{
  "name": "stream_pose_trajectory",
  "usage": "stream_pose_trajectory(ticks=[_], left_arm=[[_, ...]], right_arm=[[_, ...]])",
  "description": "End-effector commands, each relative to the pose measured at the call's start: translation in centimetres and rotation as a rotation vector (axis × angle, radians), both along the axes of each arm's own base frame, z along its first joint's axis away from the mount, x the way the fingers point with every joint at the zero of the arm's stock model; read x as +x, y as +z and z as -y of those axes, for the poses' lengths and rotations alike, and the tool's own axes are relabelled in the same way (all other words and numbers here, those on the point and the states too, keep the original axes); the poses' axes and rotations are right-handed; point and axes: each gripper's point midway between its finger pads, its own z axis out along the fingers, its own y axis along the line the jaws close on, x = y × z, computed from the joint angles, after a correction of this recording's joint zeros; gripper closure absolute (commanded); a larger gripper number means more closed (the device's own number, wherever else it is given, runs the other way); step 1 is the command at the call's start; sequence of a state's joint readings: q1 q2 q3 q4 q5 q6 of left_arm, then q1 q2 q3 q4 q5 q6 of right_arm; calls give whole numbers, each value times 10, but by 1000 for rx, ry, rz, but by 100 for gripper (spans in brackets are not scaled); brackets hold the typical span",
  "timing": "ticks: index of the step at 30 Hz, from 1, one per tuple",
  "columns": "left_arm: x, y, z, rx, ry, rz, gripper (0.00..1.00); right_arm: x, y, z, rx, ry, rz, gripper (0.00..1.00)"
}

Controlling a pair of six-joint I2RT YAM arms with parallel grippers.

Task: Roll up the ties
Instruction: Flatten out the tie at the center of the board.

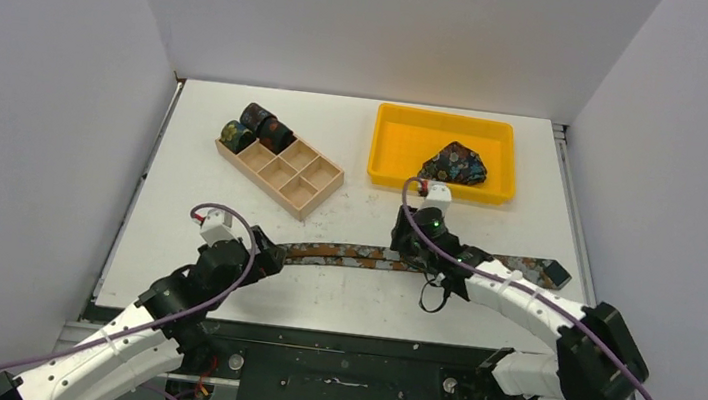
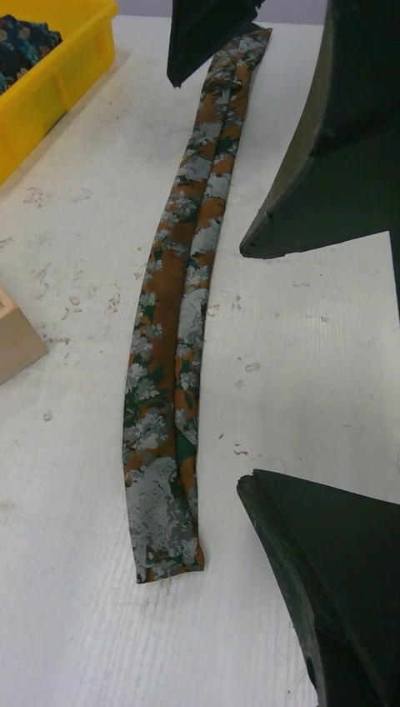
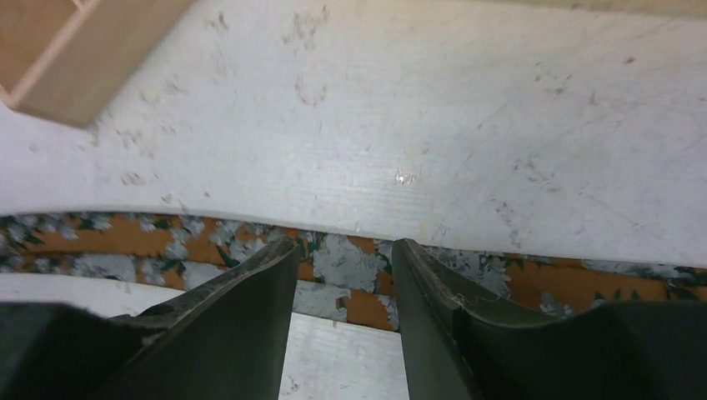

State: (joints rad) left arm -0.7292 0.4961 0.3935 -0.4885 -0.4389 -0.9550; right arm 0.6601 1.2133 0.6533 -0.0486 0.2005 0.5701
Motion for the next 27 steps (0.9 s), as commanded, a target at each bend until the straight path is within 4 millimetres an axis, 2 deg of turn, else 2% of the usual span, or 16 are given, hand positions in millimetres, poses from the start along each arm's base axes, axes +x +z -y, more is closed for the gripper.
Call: stream_pose_trajectory(ticks=[1, 5, 9, 16, 20, 27], left_arm=[[4, 0, 8, -87, 18, 5, 0], [2, -4, 6, -85, 27, -3, 0], [3, -1, 4, -80, 27, 8, 0], [3, -6, 4, -62, 19, 2, 0], [4, -9, 5, -54, 15, -6, 0], [3, -14, 6, -47, 5, -11, 0]], right_arm=[[2, -25, -11, -197, 56, -21, 55], [2, -34, -42, -274, 146, -27, 55], [2, -43, -57, -314, 185, -34, 54], [-3, -59, -62, -349, 214, -66, 52], [-10, -72, -60, -370, 225, -90, 55], [-20, -88, -54, -378, 230, -133, 72]])
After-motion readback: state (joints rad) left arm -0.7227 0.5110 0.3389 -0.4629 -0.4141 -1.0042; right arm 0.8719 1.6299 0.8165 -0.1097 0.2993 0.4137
